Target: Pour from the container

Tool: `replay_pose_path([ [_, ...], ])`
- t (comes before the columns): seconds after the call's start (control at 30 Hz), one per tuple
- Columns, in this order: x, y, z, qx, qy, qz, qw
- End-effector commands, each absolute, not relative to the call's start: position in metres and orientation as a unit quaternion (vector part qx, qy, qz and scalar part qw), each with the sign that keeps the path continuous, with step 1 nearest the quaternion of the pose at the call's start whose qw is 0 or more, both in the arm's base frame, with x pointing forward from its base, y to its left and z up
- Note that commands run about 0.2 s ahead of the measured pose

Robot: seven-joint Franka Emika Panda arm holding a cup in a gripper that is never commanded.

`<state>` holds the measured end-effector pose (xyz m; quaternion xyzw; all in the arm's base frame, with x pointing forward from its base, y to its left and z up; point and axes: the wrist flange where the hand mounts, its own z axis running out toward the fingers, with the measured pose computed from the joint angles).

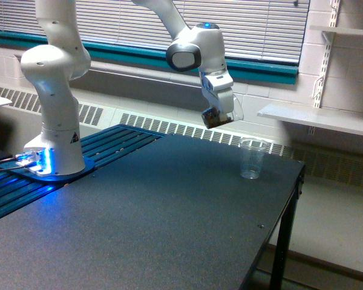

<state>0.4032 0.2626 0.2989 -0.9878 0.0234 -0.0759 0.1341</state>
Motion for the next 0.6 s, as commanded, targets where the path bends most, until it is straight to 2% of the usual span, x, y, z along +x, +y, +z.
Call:
replay_pose_path([
  [0.03,0.402,0.274,0.299,-0.986,0.033,-0.083,0.142],
  [0.6,0.404,0.263,0.306,-0.980,0.063,-0.120,0.148],
])
